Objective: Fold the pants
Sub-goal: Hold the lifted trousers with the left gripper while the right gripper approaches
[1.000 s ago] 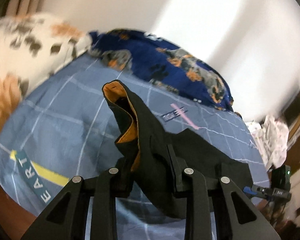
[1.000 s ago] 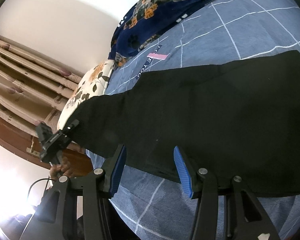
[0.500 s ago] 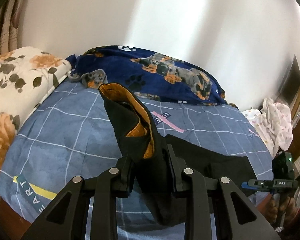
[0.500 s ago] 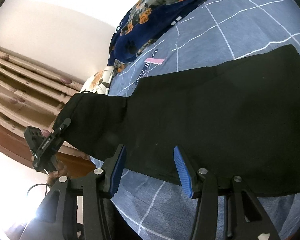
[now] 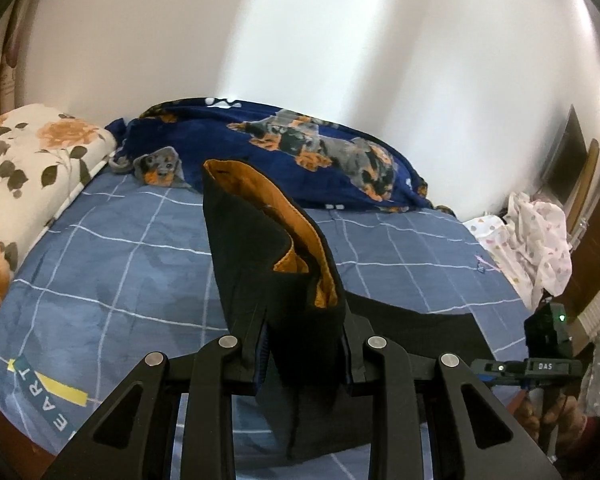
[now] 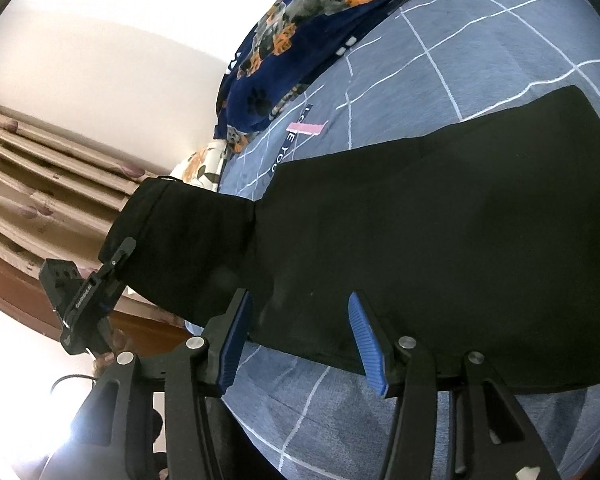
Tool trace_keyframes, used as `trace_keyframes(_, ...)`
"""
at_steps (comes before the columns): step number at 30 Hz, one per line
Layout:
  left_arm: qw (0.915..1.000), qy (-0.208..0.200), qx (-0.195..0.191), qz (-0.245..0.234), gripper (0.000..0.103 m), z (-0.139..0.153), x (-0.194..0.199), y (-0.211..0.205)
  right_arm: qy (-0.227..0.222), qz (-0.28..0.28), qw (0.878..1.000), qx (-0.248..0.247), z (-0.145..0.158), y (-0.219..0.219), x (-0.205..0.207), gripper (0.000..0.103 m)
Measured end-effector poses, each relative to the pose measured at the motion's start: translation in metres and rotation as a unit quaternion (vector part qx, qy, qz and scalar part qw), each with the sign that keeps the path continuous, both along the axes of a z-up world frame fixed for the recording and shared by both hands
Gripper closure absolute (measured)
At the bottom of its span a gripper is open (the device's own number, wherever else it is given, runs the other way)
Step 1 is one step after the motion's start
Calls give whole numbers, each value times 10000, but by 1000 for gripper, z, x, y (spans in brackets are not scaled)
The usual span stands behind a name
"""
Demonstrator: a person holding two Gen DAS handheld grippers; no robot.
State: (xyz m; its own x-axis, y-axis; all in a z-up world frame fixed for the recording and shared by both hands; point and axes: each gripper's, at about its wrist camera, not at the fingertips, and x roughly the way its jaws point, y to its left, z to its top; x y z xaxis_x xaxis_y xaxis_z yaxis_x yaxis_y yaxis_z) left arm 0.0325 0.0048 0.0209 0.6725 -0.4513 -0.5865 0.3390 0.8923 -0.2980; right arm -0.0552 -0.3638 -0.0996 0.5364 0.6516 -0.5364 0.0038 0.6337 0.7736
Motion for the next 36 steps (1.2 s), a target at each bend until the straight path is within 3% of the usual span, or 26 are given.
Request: trace_keyframes(36, 9982, 170, -219, -535, 75, -3, -18, -55, 78, -328, 9972, 671, -4, -14, 3, 51)
